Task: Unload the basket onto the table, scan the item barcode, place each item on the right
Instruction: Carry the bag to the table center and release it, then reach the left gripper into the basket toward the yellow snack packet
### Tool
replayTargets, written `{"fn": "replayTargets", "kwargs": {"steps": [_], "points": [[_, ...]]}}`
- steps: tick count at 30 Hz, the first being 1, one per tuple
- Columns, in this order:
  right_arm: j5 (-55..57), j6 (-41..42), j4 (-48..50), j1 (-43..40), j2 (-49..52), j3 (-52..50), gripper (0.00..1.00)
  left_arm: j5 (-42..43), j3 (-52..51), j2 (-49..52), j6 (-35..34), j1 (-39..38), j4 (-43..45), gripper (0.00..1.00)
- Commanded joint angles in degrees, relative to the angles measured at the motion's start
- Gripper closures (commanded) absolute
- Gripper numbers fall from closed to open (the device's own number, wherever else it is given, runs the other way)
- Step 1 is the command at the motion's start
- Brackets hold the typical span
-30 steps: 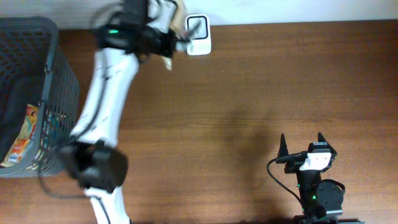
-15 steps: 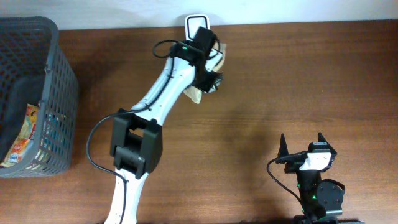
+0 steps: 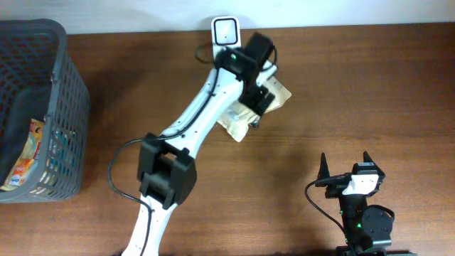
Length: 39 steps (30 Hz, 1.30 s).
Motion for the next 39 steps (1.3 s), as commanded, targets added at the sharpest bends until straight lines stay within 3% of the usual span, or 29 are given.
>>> {"fn": "replayTargets", "kwargs": {"steps": [1,4,11,18,24,29,34,35,37,39], "points": [[0.09,0.44,-0.22,0.26,-0.39,-0.48,0.02,-8.24,12.81,-0.35,-0.33,3.28,-5.57,0.01],[0.09,0.44,-0.22,0.26,-0.39,-0.48,0.02,-9.70,23.23,-0.35,-0.42,6.49,-11.17,0.01],[0.09,0.44,-0.22,0.26,-0.39,-0.48,0.02,-9.51,49.33,-0.79,-9.70,21.79,-25.27,0.01],[0.09,0.44,-0.22,0.26,-0.39,-0.48,0.02,-6.38,49.07,-9.16,-12.57,41.48,-28.33,0.01],[0.09,0.44,-0.22,0.26,-0.39,-0.48,0.02,-5.40,47.84,-10.23,-16.41,58.75,-28.33,0.01],[0.09,0.44,-0.22,0.26,-0.39,-0.48,0.01,-4.11,40.00,-10.23,-16.41,69.37,-28.33,0.01],[0.09,0.44,-0.22,0.26,-0.39,-0.48,0.02,-4.15,25.40,-10.21,-12.04,73.20,-25.88,0.01],[0.09,0.44,-0.22,0.26,-0.39,-0.48,0.02,-4.17,21.73,-10.21,-9.66,73.42,-23.61,0.02],[0.09,0.44,-0.22,0.26,-0.39,-0.48,0.02,-4.72,16.65,-10.21,-3.72,73.37,-20.96,0.15],[0.09,0.44,-0.22,0.26,-0.39,-0.48,0.02,-5.60,11.87,-10.21,0.46,73.37,-19.37,0.42]]}}
